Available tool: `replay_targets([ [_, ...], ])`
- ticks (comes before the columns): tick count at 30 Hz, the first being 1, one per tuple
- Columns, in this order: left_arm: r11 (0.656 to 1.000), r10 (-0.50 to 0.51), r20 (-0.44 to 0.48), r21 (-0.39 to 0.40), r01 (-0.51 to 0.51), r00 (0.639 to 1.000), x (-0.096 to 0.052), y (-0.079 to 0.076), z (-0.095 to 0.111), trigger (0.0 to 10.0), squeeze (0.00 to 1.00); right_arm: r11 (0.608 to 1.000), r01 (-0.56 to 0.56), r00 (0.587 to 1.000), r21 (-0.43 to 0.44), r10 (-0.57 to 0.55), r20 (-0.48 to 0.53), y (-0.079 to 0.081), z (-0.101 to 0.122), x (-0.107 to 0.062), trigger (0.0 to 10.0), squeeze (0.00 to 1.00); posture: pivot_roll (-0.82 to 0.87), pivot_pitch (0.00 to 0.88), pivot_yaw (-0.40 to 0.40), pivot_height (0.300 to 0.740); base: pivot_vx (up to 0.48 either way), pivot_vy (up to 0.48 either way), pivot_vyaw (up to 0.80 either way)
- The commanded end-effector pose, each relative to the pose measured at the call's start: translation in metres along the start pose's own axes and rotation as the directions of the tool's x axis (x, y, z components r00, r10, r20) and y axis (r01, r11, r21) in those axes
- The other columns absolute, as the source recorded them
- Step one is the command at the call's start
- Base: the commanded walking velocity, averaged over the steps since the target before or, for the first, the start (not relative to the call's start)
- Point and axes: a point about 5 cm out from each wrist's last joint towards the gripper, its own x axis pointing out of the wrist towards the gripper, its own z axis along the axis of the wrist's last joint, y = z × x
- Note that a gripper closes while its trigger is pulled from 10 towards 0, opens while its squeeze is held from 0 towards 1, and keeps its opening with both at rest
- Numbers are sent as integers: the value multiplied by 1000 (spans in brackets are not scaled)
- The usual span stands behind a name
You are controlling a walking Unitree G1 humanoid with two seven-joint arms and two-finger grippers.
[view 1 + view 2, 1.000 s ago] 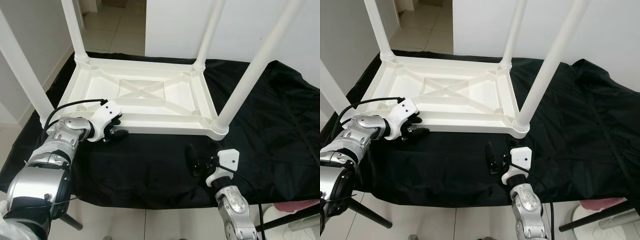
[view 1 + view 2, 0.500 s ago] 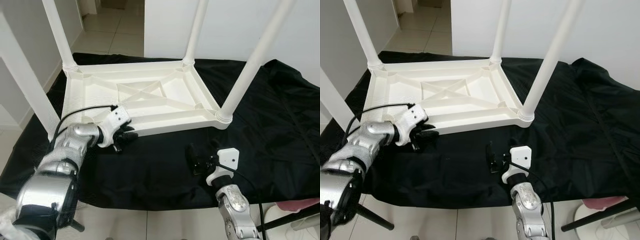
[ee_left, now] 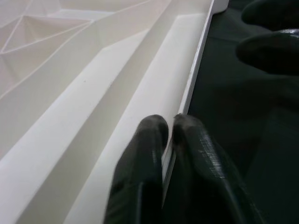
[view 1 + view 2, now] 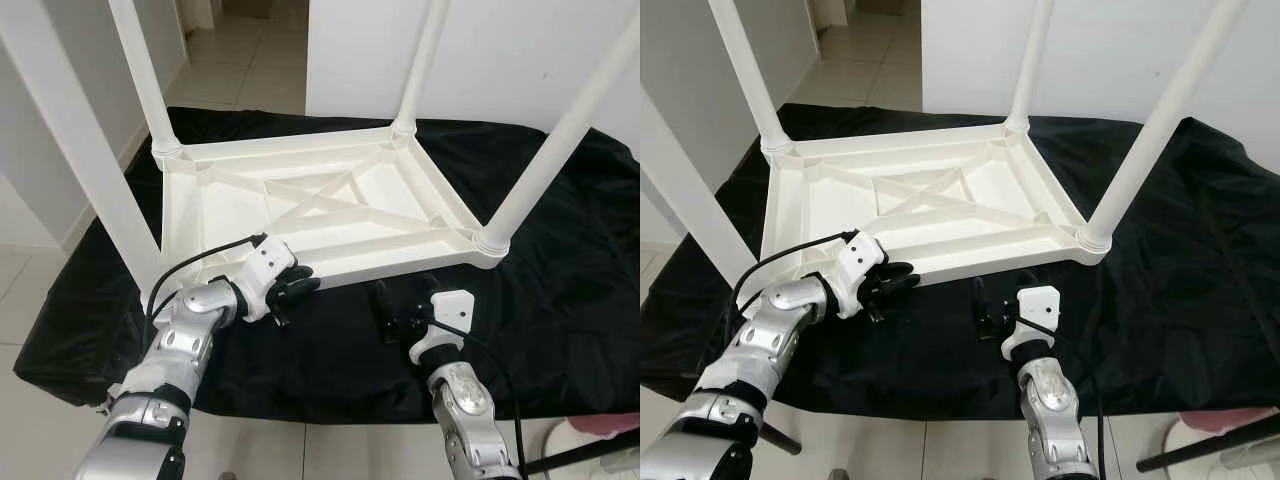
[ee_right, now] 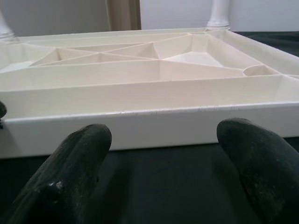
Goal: Building children table
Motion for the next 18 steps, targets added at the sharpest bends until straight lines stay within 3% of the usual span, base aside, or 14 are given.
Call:
replay_targets([
  [1, 999, -36, -17, -30, 35, 999, 3, -12, -5, 6118, 0, 1000, 7, 1000, -6, -7, -7, -2, -3, 0, 10000, 0, -5, 23, -6, 740, 0, 0, 0],
  [2, 999, -35, -19, -25, 34, 999, 3, -14, -5, 8275, 0, 1000, 4, 1000, -5, -4, -7, -2, -3, 1, 10000, 0, -4, 22, -8, 740, 0, 0, 0],
  [4, 999, -35, -19, -25, 34, 999, 3, -14, -5, 8275, 0, 1000, 4, 1000, -5, -4, -7, -2, -3, 1, 10000, 0, -4, 22, -8, 740, 0, 0, 0],
  [5, 998, -48, -18, -33, 47, 999, 1, -16, -4, 10000, 35, 1000, -5, 1000, -6, 4, -5, 0, -3, 3, 10000, 0, 0, 21, -11, 740, 0, 0, 0],
  [6, 998, -48, -18, -33, 47, 999, 1, -16, -4, 10000, 35, 1000, -5, 1000, -6, 4, -5, 0, -3, 3, 10000, 0, 0, 21, -11, 740, 0, 0, 0],
  [7, 998, -50, -17, -44, 49, 999, 0, -17, -2, 10000, 906, 1000, -13, 1000, -8, 13, -4, 1, -3, 5, 10000, 0, 3, 19, -14, 740, 0, 0, 0],
  [9, 998, -50, -17, -44, 49, 999, 0, -17, -2, 10000, 906, 1000, -13, 1000, -8, 13, -4, 1, -3, 5, 10000, 0, 3, 19, -14, 740, 0, 0, 0],
  [10, 998, -56, -13, -42, 55, 998, -3, -17, 1, 10000, 1000, 1000, -18, 1000, -10, 18, -1, 1, -2, 8, 10000, 0, 2, 17, -18, 740, 0, 0, 0],
  [13, 998, -52, -8, -36, 52, 999, -6, -17, 5, 10000, 1000, 1000, -18, 1000, -11, 18, 4, 1, -1, 10, 10000, 0, 6, 14, -20, 740, 0, 0, 0],
  [14, 999, -48, 17, -14, 48, 999, -12, -18, 11, 10000, 0, 1000, -4, 1000, -12, 4, 9, 0, 0, 14, 10000, 0, 6, 14, -21, 740, 0, 0, 0],
  [18, 999, -29, 82, 25, 28, 996, -28, -21, 20, 10000, 0, 999, 40, 999, -12, -40, 18, -2, 2, 20, 10000, 0, 14, 22, -31, 740, 0, 0, 0],
])
